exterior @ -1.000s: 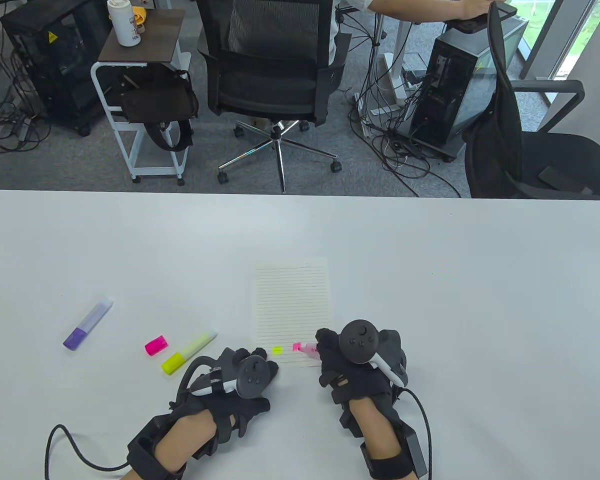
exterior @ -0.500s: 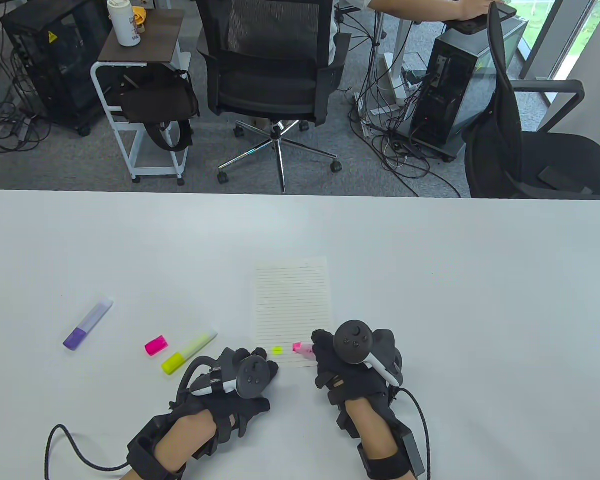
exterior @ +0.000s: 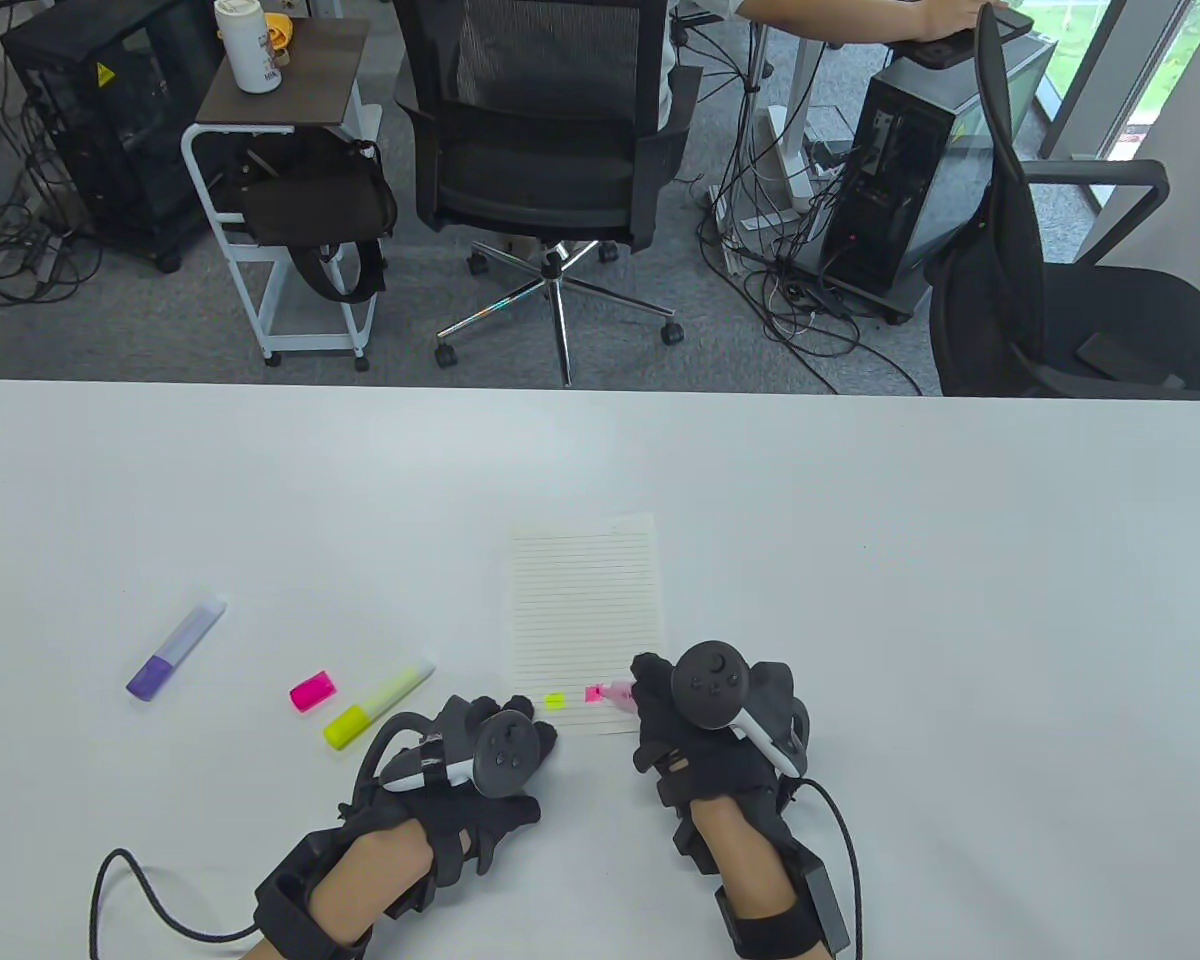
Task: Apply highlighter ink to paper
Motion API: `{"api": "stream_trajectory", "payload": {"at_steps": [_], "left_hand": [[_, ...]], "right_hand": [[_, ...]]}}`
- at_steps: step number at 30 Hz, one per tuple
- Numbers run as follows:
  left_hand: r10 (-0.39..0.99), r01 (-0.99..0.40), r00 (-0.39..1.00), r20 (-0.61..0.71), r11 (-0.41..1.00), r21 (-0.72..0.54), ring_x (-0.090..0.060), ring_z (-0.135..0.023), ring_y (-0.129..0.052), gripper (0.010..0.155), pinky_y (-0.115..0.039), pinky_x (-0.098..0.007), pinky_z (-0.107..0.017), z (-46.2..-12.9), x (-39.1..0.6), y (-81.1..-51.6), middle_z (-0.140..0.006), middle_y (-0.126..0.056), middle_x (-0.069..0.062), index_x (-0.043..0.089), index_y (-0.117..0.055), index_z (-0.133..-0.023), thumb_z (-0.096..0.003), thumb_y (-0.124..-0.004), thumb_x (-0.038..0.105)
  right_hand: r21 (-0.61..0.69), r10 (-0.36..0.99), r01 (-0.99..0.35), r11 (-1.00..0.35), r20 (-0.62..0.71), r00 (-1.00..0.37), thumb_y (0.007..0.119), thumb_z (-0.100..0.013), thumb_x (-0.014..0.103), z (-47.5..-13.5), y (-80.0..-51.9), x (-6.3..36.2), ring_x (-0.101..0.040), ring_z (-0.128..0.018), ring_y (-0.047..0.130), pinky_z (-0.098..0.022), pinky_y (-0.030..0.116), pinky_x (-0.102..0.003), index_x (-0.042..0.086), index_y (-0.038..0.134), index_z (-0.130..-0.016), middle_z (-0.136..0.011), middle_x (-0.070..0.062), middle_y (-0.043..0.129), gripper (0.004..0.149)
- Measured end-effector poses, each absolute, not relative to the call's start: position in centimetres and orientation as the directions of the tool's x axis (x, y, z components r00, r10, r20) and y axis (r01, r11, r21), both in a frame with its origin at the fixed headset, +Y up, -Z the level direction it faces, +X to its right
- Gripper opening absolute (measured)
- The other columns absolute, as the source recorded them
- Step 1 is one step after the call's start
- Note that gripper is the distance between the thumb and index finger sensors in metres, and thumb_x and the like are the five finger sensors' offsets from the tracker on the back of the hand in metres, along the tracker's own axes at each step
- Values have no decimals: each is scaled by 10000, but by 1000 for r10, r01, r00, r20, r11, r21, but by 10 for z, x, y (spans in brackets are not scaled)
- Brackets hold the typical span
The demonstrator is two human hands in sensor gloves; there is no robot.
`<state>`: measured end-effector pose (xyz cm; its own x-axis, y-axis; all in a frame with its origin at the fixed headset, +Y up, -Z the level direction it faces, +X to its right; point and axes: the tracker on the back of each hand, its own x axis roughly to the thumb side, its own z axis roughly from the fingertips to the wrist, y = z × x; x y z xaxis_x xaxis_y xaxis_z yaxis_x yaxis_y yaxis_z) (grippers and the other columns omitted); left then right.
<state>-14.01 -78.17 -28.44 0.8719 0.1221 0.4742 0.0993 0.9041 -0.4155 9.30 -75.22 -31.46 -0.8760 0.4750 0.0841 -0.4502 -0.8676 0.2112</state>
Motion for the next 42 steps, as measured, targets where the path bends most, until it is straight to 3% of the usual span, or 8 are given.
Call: {"api": "stream_trajectory", "payload": {"at_steps": [42], "left_hand": [[125,97,871,474,904,-417,-394,-1074,-364,756,-421,-649,-741,-285,-140,-781,-1172,-264,-21,321,-366,-1094,-454,-681,573]], "right_hand": [[229,481,-461,-858,41,-876,735,-630,348,-314,-749,101,-311,-538,925,-642,681,-596,222,721,-1001,-810,-134,892,392]]}}
